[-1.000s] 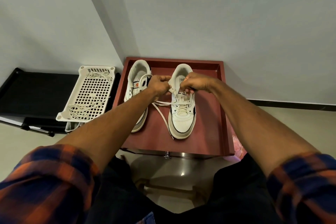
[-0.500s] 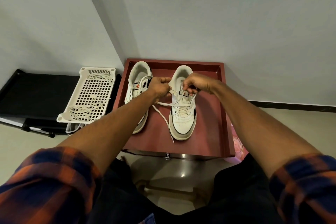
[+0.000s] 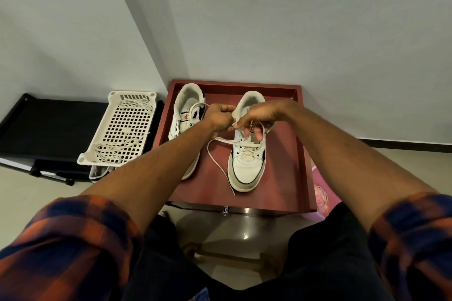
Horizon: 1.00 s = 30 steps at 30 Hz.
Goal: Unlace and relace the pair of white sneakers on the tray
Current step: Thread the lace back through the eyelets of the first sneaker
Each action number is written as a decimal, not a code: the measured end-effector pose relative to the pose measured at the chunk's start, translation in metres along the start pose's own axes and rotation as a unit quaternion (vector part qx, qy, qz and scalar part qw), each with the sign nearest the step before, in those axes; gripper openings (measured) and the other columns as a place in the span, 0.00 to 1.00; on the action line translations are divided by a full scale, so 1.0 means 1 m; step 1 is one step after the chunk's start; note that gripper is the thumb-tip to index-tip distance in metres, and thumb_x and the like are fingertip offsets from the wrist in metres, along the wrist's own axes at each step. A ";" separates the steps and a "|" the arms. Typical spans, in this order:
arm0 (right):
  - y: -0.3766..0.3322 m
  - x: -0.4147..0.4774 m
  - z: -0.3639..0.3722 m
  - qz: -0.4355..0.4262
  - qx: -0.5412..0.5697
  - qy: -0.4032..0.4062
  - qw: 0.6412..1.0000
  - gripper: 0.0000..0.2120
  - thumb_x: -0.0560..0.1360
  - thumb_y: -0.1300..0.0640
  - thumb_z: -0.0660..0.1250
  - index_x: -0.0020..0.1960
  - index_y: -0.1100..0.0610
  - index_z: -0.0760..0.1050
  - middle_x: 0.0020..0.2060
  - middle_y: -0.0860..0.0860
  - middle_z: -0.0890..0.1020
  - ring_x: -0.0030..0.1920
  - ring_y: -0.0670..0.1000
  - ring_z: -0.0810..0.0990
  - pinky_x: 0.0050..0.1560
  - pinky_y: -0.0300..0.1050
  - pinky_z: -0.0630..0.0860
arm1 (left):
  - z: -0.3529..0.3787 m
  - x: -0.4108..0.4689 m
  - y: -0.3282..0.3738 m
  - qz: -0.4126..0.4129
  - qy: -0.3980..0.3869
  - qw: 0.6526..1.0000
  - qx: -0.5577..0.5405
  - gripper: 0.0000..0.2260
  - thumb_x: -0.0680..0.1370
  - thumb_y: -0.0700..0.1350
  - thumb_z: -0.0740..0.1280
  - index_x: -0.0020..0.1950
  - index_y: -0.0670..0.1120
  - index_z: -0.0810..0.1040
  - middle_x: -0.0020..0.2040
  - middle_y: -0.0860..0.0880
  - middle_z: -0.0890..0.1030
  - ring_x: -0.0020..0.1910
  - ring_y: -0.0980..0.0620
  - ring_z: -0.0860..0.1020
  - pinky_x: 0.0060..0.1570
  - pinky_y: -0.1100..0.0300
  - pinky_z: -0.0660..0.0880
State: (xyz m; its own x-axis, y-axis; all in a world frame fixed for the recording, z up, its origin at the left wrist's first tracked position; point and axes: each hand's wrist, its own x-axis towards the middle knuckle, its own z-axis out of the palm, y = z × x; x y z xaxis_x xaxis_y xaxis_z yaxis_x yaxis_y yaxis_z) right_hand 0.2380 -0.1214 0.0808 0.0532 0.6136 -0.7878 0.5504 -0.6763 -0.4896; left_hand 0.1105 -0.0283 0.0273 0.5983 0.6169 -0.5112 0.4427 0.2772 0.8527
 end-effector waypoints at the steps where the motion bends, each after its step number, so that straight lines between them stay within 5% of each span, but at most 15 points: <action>1: -0.004 0.003 0.002 0.010 -0.023 0.021 0.999 0.15 0.79 0.47 0.66 0.42 0.57 0.81 0.27 0.55 0.82 0.23 0.46 0.73 0.26 0.36 0.66 | 0.000 0.000 0.000 -0.001 -0.001 1.000 -0.004 0.17 0.77 0.26 0.62 0.65 0.36 0.76 0.49 0.39 0.80 0.31 0.51 0.79 0.23 0.64 0.75; 8: -0.004 0.011 0.009 0.022 -0.050 0.073 0.996 0.13 0.77 0.45 0.69 0.44 0.54 0.83 0.27 0.54 0.82 0.25 0.47 0.73 0.31 0.39 0.68 | -0.001 0.001 0.000 -0.002 0.002 1.000 -0.007 0.16 0.76 0.25 0.62 0.62 0.36 0.77 0.50 0.38 0.81 0.31 0.49 0.80 0.24 0.61 0.78; 15: 0.004 0.017 0.019 -0.043 -0.169 0.118 0.978 0.13 0.75 0.50 0.75 0.34 0.52 0.79 0.32 0.45 0.81 0.35 0.46 0.79 0.38 0.40 0.72 | -0.002 0.005 -0.004 -0.008 -0.004 0.999 -0.032 0.16 0.76 0.25 0.63 0.59 0.39 0.78 0.52 0.39 0.81 0.39 0.46 0.82 0.34 0.56 0.82; 22: 0.031 0.011 0.004 -0.096 0.019 0.093 0.991 0.03 0.74 0.62 0.75 0.44 0.62 0.86 0.40 0.54 0.87 0.41 0.50 0.85 0.45 0.41 0.80 | -0.005 0.001 -0.003 0.010 0.002 1.000 -0.016 0.16 0.76 0.25 0.63 0.60 0.37 0.78 0.47 0.42 0.82 0.37 0.50 0.81 0.28 0.61 0.80; 26: 0.036 -0.001 -0.001 -0.112 0.142 0.099 0.978 0.11 0.58 0.58 0.73 0.37 0.63 0.80 0.36 0.57 0.83 0.38 0.50 0.81 0.40 0.42 0.77 | -0.002 0.002 -0.004 0.010 0.019 1.000 -0.008 0.14 0.76 0.26 0.63 0.57 0.37 0.80 0.44 0.43 0.82 0.33 0.52 0.81 0.26 0.63 0.77; 30: 0.024 -0.004 0.002 -0.112 0.088 0.030 0.989 0.19 0.53 0.53 0.73 0.40 0.64 0.84 0.42 0.60 0.85 0.44 0.52 0.81 0.44 0.41 0.76 | -0.002 0.001 -0.005 0.012 0.031 0.999 -0.008 0.15 0.76 0.25 0.63 0.59 0.37 0.80 0.42 0.45 0.82 0.32 0.54 0.80 0.25 0.65 0.75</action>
State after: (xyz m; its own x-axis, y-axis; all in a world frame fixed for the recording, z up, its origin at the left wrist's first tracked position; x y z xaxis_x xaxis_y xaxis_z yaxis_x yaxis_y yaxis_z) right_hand 0.2493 -0.1406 0.0712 -0.0005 0.7753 -0.6316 0.4010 -0.5784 -0.7104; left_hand 0.1079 -0.0275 0.0225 0.5662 0.6671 -0.4842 0.4177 0.2743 0.8662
